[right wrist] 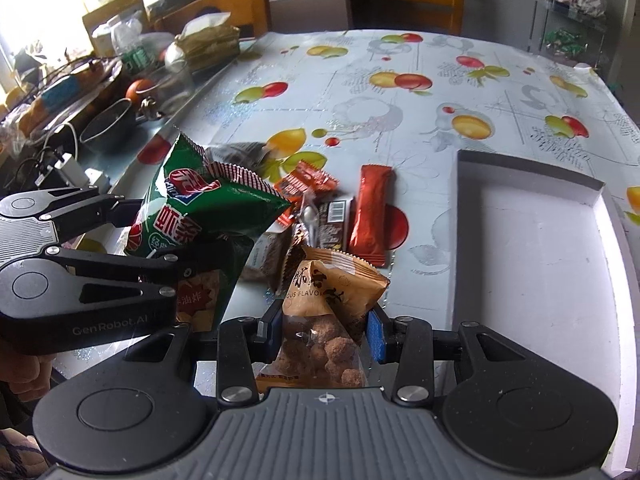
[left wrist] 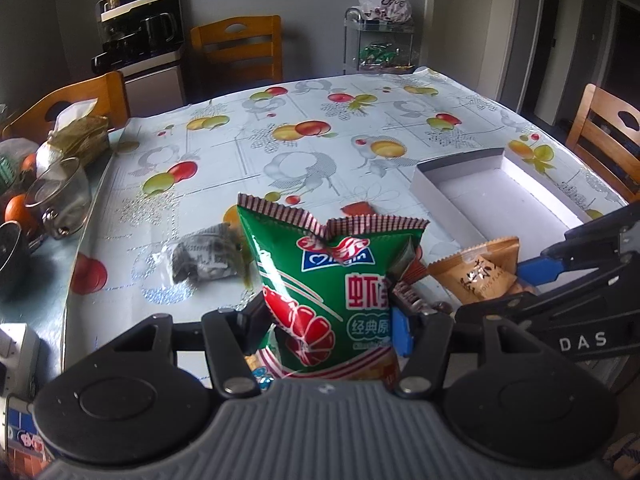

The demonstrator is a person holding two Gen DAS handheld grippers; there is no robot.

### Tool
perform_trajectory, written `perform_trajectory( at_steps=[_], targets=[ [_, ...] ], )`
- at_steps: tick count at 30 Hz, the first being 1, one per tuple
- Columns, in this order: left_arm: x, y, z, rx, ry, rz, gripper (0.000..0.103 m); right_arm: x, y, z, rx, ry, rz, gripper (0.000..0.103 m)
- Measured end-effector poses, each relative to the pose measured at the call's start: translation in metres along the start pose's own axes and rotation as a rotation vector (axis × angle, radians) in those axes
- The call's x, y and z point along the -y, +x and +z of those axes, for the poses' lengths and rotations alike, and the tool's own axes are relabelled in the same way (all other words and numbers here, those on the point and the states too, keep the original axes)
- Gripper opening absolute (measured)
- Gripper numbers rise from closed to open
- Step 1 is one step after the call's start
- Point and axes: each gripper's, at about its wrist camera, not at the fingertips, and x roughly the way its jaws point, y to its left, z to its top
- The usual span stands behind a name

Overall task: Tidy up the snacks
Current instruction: 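Carry the green bag and the peanut bag toward the white box with both grippers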

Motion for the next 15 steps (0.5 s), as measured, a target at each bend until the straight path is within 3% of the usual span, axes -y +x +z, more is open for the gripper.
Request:
perform_trajectory(
  at_steps=[15],
  targets=[
    [0.013, 0.008, 0.018, 0.018, 0.044, -0.036, 0.058, 0.019, -0.01, 0.006, 0.039, 0.039, -0.039, 0.042]
  ],
)
